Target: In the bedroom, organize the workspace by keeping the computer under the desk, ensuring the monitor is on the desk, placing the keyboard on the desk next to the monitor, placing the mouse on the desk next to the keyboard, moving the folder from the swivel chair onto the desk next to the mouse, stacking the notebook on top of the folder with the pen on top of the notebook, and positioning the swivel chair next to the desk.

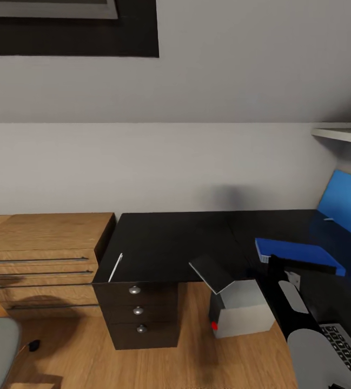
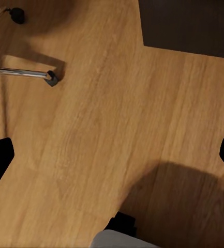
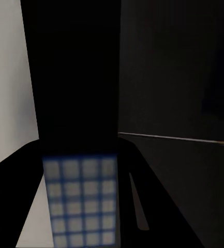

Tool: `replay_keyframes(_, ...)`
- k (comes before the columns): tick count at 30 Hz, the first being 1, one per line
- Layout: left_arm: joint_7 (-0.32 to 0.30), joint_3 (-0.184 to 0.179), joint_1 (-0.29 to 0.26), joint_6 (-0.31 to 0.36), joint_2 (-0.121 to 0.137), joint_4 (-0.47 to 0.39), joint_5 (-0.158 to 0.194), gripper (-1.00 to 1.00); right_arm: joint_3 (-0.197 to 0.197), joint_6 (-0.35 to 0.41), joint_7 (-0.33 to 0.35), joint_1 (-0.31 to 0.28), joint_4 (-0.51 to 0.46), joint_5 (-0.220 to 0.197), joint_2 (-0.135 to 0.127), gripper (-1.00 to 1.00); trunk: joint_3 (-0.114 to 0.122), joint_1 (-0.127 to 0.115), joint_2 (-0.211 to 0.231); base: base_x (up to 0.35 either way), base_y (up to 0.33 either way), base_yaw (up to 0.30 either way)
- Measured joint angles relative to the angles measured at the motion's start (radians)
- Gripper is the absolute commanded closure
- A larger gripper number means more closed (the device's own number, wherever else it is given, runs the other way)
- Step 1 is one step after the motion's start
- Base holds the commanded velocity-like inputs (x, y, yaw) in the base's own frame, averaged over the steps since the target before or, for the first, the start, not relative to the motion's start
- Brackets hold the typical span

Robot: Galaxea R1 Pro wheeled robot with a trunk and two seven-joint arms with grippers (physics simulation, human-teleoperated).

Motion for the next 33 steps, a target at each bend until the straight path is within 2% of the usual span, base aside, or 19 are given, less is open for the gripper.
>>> replay_keyframes(13, 0.0, 0.0, 0.0, -0.001, 0.0, -0.002, 0.0, -1.0, 0.001, 0.003, -0.001, 0.001, -0.001, 0.002, -0.002, 1.0, 0.0, 0.0, 0.0, 0.004, 0.0, -0.001)
replay_keyframes(21, 0.001, 0.0, 0.0, -0.018, 0.0, -0.003, -0.001, -1.0, 0.002, 0.0, -0.004, 0.002, 0.004, 0.008, -0.007, 1.0, 0.0, 0.0, 0.0, 0.14, 0.0, 0.0)
replay_keyframes(25, 0.001, 0.001, 0.0, -0.019, 0.0, -0.038, 0.0, -1.0, 0.005, 0.0, -0.013, 0.002, 0.013, 0.011, -0.03, 1.0, 0.0, 0.0, 0.0, 0.005, 0.0, 0.0)
replay_keyframes(28, 0.003, 0.002, 0.0, -0.019, 0.0, -0.048, 0.003, -1.0, 0.006, 0.001, -0.02, 0.002, 0.042, 0.012, -0.046, 1.0, -0.01, 0.011, -0.021, 0.0, 0.0, 0.0)
replay_keyframes(33, 0.003, 0.003, 0.0, -0.019, 0.0, -0.049, 0.004, -1.0, 0.008, 0.004, -0.022, 0.002, 0.055, 0.013, -0.052, 1.0, -0.025, 0.031, -0.056, 0.0, 0.0, 0.0)
